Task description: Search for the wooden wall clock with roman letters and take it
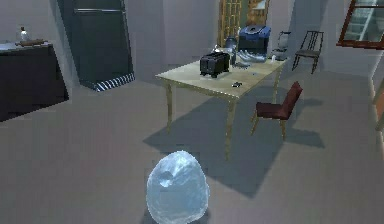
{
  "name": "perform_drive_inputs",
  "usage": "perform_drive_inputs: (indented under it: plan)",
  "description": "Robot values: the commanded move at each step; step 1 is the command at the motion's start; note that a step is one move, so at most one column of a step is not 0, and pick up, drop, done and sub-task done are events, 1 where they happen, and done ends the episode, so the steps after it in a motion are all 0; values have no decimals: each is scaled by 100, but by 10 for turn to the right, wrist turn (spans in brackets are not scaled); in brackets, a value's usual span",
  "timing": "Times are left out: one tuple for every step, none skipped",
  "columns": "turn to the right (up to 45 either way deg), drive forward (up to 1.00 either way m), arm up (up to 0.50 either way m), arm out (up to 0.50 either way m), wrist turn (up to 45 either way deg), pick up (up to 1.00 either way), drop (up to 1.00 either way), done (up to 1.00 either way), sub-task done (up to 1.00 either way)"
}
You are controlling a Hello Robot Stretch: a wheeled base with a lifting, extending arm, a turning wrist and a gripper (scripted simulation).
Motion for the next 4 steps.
perform_drive_inputs:
  plan:
    - [0, 0, 0, 0, 450, 0, 0, 0, 0]
    - [0, 0, 0, 0, 450, 0, 0, 0, 0]
    - [0, 0, 0, 0, 450, 0, 0, 0, 0]
    - [0, 0, 0, 0, 450, 0, 0, 0, 0]
